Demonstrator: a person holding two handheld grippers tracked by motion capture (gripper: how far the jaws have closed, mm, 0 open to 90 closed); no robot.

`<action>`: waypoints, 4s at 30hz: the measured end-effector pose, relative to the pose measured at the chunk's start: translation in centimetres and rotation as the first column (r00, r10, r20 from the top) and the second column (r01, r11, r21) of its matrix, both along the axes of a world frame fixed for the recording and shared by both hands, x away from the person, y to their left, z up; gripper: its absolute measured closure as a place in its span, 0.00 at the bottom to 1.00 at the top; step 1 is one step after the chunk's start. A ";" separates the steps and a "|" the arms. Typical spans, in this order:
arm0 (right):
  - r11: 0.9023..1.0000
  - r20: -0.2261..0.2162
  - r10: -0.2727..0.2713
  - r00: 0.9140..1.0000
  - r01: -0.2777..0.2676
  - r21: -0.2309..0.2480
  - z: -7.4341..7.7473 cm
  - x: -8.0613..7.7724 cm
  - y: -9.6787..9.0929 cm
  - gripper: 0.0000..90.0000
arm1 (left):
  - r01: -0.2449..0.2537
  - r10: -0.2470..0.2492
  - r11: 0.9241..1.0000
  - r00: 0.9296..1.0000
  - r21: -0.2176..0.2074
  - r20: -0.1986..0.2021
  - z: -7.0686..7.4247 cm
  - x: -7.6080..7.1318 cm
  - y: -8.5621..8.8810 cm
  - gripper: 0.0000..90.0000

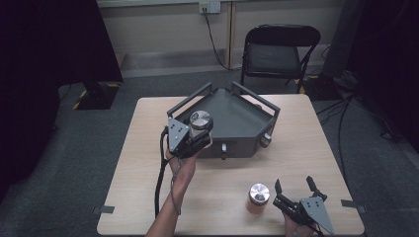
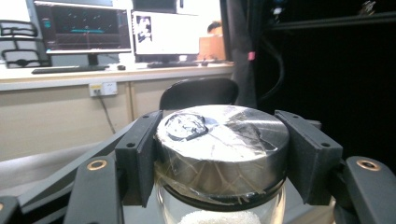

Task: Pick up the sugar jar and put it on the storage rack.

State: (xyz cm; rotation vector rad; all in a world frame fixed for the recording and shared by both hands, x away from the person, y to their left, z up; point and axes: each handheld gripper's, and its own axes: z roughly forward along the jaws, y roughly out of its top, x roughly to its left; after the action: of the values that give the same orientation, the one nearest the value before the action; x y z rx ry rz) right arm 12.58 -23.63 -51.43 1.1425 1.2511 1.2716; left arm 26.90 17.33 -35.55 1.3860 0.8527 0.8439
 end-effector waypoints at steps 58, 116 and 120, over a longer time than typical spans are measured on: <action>1.000 0.000 0.009 1.000 -0.009 0.000 0.0 0.0 -0.2 0.01 | -0.117 0.119 0.992 0.992 0.045 -0.039 -1.9 4.5 -3.1 0.38; 1.000 0.000 0.004 1.000 -0.004 0.001 0.0 0.0 -0.1 0.01 | -0.095 0.096 0.994 0.995 -0.057 0.022 -5.0 -4.4 -0.4 0.00; 1.000 0.000 0.004 1.000 -0.004 0.000 0.0 0.0 -0.1 0.01 | -0.093 0.095 0.994 0.995 -0.064 0.023 -5.6 -5.4 -0.1 0.00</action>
State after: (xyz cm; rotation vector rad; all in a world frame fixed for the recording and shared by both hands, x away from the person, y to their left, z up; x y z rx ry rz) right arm 12.58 -23.71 -51.43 1.1411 1.2534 1.2745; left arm 21.47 17.24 -41.11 1.2855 0.9231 0.8974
